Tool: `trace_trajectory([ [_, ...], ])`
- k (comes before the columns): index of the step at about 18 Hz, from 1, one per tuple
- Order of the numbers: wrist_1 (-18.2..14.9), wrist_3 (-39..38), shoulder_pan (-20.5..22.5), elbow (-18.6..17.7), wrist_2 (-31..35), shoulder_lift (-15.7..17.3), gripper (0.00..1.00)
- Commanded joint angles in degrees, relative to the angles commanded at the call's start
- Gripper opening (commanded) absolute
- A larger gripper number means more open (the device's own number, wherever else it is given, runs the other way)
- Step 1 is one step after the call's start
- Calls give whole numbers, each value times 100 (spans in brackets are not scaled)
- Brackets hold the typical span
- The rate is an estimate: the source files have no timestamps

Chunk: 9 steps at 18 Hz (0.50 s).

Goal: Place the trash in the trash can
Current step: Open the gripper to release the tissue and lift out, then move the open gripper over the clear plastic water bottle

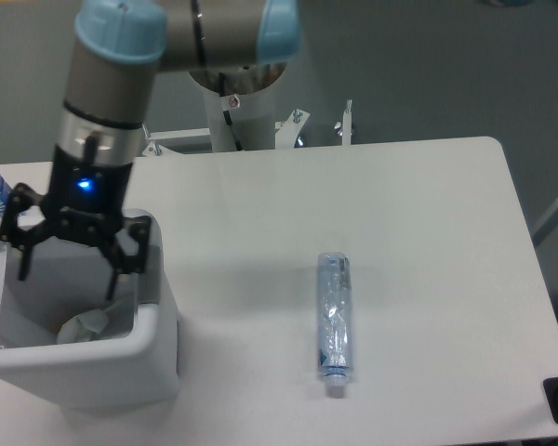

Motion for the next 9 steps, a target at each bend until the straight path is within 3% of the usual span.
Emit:
trace_trajectory([
  [4,44,-315,641,53,-44,17,100],
  [9,44,-221,1152,53,-26,-44,100],
])
